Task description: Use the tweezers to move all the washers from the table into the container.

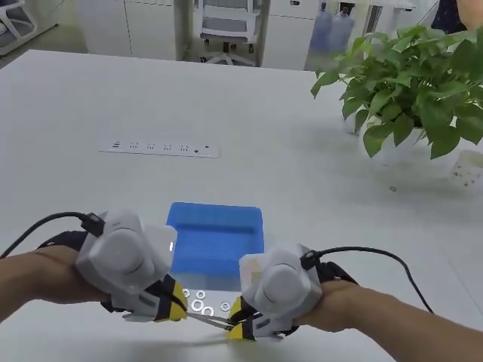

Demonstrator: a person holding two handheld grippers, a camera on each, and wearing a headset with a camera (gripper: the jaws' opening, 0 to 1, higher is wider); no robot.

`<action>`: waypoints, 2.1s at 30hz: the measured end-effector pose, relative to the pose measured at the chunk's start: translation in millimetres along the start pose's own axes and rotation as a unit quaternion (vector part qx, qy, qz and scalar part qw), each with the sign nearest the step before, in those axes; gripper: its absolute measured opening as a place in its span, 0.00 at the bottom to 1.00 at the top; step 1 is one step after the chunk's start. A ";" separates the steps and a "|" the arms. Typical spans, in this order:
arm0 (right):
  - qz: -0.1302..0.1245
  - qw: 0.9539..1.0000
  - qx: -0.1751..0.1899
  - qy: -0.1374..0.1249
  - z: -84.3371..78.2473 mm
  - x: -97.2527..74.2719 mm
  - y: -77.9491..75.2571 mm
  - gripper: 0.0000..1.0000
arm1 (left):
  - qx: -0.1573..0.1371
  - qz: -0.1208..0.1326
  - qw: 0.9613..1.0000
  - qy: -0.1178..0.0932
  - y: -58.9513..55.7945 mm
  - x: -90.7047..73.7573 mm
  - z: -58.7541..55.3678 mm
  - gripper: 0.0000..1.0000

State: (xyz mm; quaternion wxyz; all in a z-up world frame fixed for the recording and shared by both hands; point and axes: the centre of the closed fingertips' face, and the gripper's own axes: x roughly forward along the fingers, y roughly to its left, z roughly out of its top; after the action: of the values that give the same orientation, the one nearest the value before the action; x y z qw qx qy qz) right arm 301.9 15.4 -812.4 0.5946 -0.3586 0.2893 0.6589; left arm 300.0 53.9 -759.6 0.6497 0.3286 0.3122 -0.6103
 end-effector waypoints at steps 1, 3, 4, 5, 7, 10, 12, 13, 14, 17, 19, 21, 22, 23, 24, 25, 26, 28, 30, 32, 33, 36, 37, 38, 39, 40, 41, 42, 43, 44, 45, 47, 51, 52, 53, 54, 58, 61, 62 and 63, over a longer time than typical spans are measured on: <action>-0.001 1.000 0.003 -0.001 0.2 -0.3 -0.2 0.10 | 0.001 0.000 1.000 -0.002 -0.1 -0.9 1.7 0.05; -0.005 1.000 0.009 -0.003 1.0 -1.2 -0.3 0.10 | 0.005 0.003 1.000 -0.005 0.4 -3.0 5.5 0.05; -0.006 1.000 0.011 -0.004 1.4 -1.7 -0.2 0.09 | 0.006 0.004 1.000 -0.007 0.5 -4.3 7.8 0.05; -0.009 1.000 0.017 -0.005 1.8 -2.4 -0.4 0.09 | 0.007 0.004 1.000 -0.009 0.5 -5.2 9.6 0.05; -0.010 1.000 0.022 -0.007 2.4 -3.9 -0.9 0.08 | 0.010 0.005 1.000 -0.015 0.6 -7.8 15.2 0.05; -0.014 1.000 0.026 -0.011 4.4 -6.2 -1.5 0.08 | 0.011 0.008 1.000 -0.025 1.8 -12.5 23.9 0.05; -0.017 0.999 0.027 -0.013 6.1 -7.6 -2.5 0.08 | 0.014 0.009 0.999 -0.029 2.8 -14.8 28.2 0.05; -0.019 0.999 0.028 -0.015 7.6 -8.6 -3.5 0.08 | 0.016 0.010 0.999 -0.030 3.2 -16.6 31.2 0.05; -0.020 0.999 0.028 -0.017 8.5 -9.1 -4.3 0.08 | 0.017 0.011 0.999 -0.031 3.6 -17.9 33.0 0.05; -0.027 0.999 0.030 -0.023 12.8 -11.2 -7.5 0.08 | 0.025 0.014 0.999 -0.035 5.2 -22.5 39.4 0.05; -0.030 0.998 0.034 -0.033 17.5 -12.8 -9.3 0.08 | 0.032 0.017 0.999 -0.039 6.4 -27.2 45.4 0.05; -0.034 0.998 0.037 -0.041 20.8 -13.3 -11.2 0.08 | 0.035 0.019 0.998 -0.043 7.5 -30.0 49.7 0.05; -0.035 0.998 0.040 -0.046 23.4 -13.4 -11.7 0.08 | 0.037 0.020 0.998 -0.044 7.9 -31.0 51.6 0.05; -0.036 0.997 0.041 -0.049 24.8 -13.4 -11.8 0.08 | 0.040 0.021 0.998 -0.045 8.5 -32.2 54.3 0.05; -0.038 0.997 0.042 -0.052 27.3 -13.5 -12.2 0.08 | 0.043 0.021 0.998 -0.046 8.5 -33.1 56.8 0.05; -0.039 0.997 0.043 -0.055 28.6 -13.3 -12.2 0.08 | 0.044 0.021 0.998 -0.047 8.3 -33.5 58.4 0.05; -0.038 0.997 0.044 -0.058 29.8 -12.7 -12.0 0.08 | 0.047 0.020 0.997 -0.050 7.7 -33.8 60.9 0.05; -0.039 0.996 0.045 -0.062 31.6 -11.6 -12.1 0.08 | 0.047 0.020 0.997 -0.051 7.6 -33.1 62.5 0.05; -0.041 0.996 0.046 -0.065 32.5 -10.4 -11.2 0.08 | 0.050 0.018 0.997 -0.052 7.4 -31.3 63.5 0.05; -0.042 0.996 0.049 -0.066 32.4 -9.2 -10.6 0.08 | 0.053 0.016 0.997 -0.052 6.1 -29.4 64.9 0.05; -0.042 0.996 0.049 -0.067 32.3 -8.2 -9.3 0.08 | 0.055 0.014 0.997 -0.052 4.7 -28.0 66.4 0.05; -0.041 0.995 0.052 -0.069 30.9 -5.5 -6.3 0.08 | 0.059 0.008 0.997 -0.053 2.3 -23.3 68.8 0.05; -0.040 0.995 0.052 -0.069 30.2 -4.8 -5.9 0.08 | 0.061 0.006 0.997 -0.052 1.5 -22.1 69.1 0.05; -0.039 0.995 0.053 -0.069 29.3 -4.1 -5.1 0.08 | 0.063 0.005 0.997 -0.052 1.2 -20.5 69.2 0.05; -0.039 0.995 0.054 -0.069 28.8 -4.0 -4.5 0.08 | 0.064 0.004 0.997 -0.052 0.9 -19.8 69.3 0.05; -0.039 0.995 0.054 -0.069 28.4 -4.0 -3.7 0.08 | 0.065 0.001 0.997 -0.052 0.2 -18.9 69.4 0.05; -0.039 0.995 0.054 -0.069 27.3 -3.7 -3.0 0.08 | 0.067 0.000 0.996 -0.052 0.0 -18.5 69.4 0.06; -0.040 0.995 0.055 -0.071 27.4 -4.2 -3.7 0.08 | 0.068 0.000 0.996 -0.057 0.1 -18.3 70.4 0.06; -0.040 0.995 0.057 -0.073 27.2 -4.5 -3.9 0.08 | 0.067 0.000 0.996 -0.058 0.1 -18.0 70.6 0.06; -0.041 0.995 0.057 -0.073 27.3 -4.6 -3.7 0.08 | 0.066 -0.001 0.996 -0.059 0.0 -17.8 70.6 0.06; -0.040 0.995 0.056 -0.074 27.4 -4.7 -3.5 0.07 | 0.067 -0.001 0.996 -0.059 0.1 -17.1 69.8 0.06; -0.039 0.995 0.057 -0.074 27.6 -4.4 -3.1 0.07 | 0.076 -0.002 0.996 -0.052 -0.9 -14.1 66.3 0.07; -0.039 0.995 0.053 -0.074 28.2 -3.7 -2.8 0.07 | 0.075 -0.006 0.996 -0.052 -2.6 -9.5 62.4 0.08; -0.039 0.995 0.053 -0.074 28.4 -3.6 -2.7 0.07 | 0.073 -0.006 0.996 -0.053 -2.6 -8.5 61.7 0.08; -0.039 0.995 0.053 -0.075 28.6 -3.6 -2.7 0.07 | 0.072 -0.007 0.996 -0.055 -2.7 -7.3 61.0 0.08; -0.038 0.995 0.054 -0.076 28.7 -3.5 -2.6 0.08 | 0.071 -0.008 0.996 -0.056 -2.8 -6.7 60.8 0.08; -0.038 0.995 0.055 -0.077 28.3 -3.5 -2.4 0.08 | 0.074 -0.011 0.995 -0.062 -3.3 -6.0 62.6 0.06; -0.040 0.995 0.053 -0.076 28.2 -4.2 -3.4 0.08 | 0.079 -0.012 0.995 -0.062 -3.1 -6.1 62.7 0.06; -0.041 0.995 0.052 -0.076 28.4 -4.4 -3.9 0.08 | 0.080 -0.012 0.995 -0.062 -3.1 -6.2 62.9 0.06; -0.041 0.995 0.051 -0.077 28.7 -5.0 -4.4 0.08 | 0.083 -0.012 0.995 -0.062 -2.5 -6.8 63.3 0.06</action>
State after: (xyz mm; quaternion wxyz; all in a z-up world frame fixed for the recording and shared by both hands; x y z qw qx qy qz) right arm 302.8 36.3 -791.6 0.6593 -0.2878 0.2612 0.6436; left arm 297.4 6.6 -717.0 0.6307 0.3392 0.2239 -0.6610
